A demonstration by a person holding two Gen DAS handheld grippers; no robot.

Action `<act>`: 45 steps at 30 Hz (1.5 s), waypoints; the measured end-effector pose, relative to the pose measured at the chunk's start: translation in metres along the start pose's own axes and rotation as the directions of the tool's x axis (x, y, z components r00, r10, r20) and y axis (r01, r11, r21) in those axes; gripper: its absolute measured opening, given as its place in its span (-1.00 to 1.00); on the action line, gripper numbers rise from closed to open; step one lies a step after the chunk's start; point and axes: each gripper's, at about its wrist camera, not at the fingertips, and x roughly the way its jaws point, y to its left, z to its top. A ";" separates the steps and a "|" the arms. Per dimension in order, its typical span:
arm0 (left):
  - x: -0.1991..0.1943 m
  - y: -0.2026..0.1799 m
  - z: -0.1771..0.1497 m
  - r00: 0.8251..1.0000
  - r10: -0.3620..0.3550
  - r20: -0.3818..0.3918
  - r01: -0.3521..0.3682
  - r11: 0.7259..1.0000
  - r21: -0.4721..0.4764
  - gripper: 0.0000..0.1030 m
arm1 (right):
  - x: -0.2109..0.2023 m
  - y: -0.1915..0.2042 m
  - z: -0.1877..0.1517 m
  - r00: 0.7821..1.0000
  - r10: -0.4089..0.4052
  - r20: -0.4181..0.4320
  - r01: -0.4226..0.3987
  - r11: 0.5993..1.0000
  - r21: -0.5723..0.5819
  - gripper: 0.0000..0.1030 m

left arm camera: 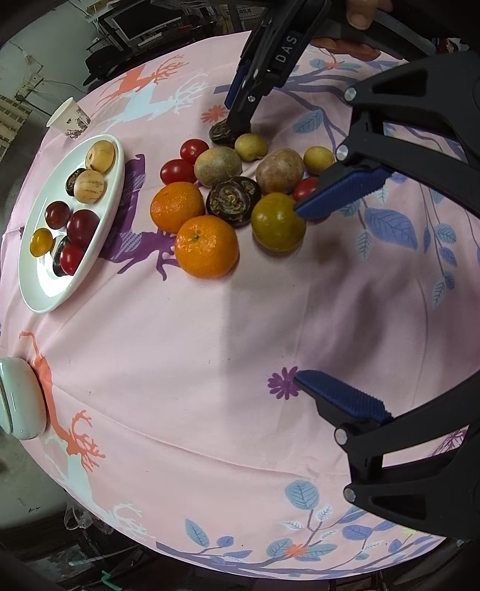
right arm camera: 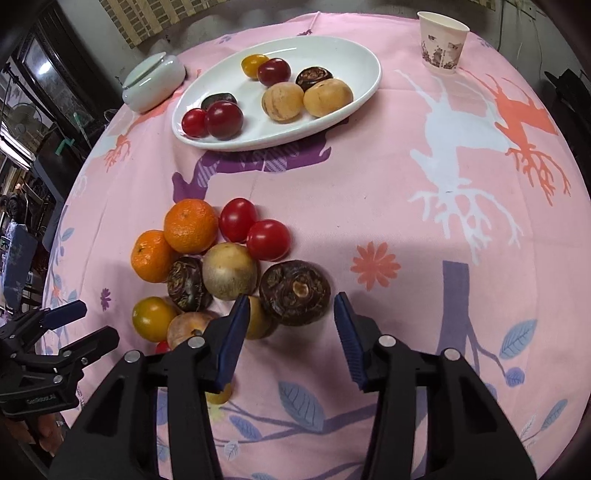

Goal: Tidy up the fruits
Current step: 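Grasp the dark brown round fruit with right tool while left tool grasps an orange mandarin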

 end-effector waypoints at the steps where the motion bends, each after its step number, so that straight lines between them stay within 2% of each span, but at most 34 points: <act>1: 0.002 0.001 0.001 1.000 0.000 -0.003 0.000 1.000 -0.002 0.67 | 0.003 0.000 0.001 1.000 0.000 -0.006 0.000 1.000 -0.002 -0.05; 7: 0.010 0.001 0.005 1.000 -0.003 -0.021 0.003 1.000 -0.003 0.67 | 0.011 -0.003 0.008 1.000 0.014 -0.023 -0.013 1.000 0.027 -0.05; 12: 0.011 0.000 0.007 1.000 -0.003 -0.022 0.003 1.000 0.000 0.67 | 0.013 -0.010 0.012 1.000 -0.012 -0.024 0.013 0.999 0.043 -0.06; 15: 0.012 0.002 0.009 1.000 -0.002 -0.028 0.002 1.000 -0.006 0.68 | 0.012 -0.008 0.011 0.999 -0.043 -0.023 0.043 0.999 0.015 -0.06; 24: 0.014 0.000 0.010 0.999 -0.005 -0.031 0.005 1.000 -0.002 0.69 | 0.024 -0.002 0.019 0.997 -0.046 -0.061 0.050 0.998 0.050 -0.07; 28: 0.013 -0.002 0.008 0.999 -0.004 -0.037 0.004 1.000 -0.001 0.69 | 0.030 0.010 0.020 0.991 -0.122 -0.061 0.120 0.992 -0.035 -0.14; 33: 0.010 0.002 0.008 1.000 -0.011 -0.022 0.011 1.000 -0.017 0.69 | 0.019 -0.005 0.017 0.993 -0.104 -0.054 0.104 0.995 -0.003 -0.15; 39: 0.008 -0.001 0.015 1.000 -0.009 0.003 0.009 1.000 0.008 0.69 | 0.002 -0.035 0.005 0.998 -0.058 -0.036 0.060 0.996 0.070 -0.15; 45: 0.013 -0.012 0.032 1.000 -0.015 0.012 0.014 0.999 0.050 0.69 | -0.004 -0.047 -0.011 0.998 -0.038 -0.041 0.042 0.994 0.104 -0.15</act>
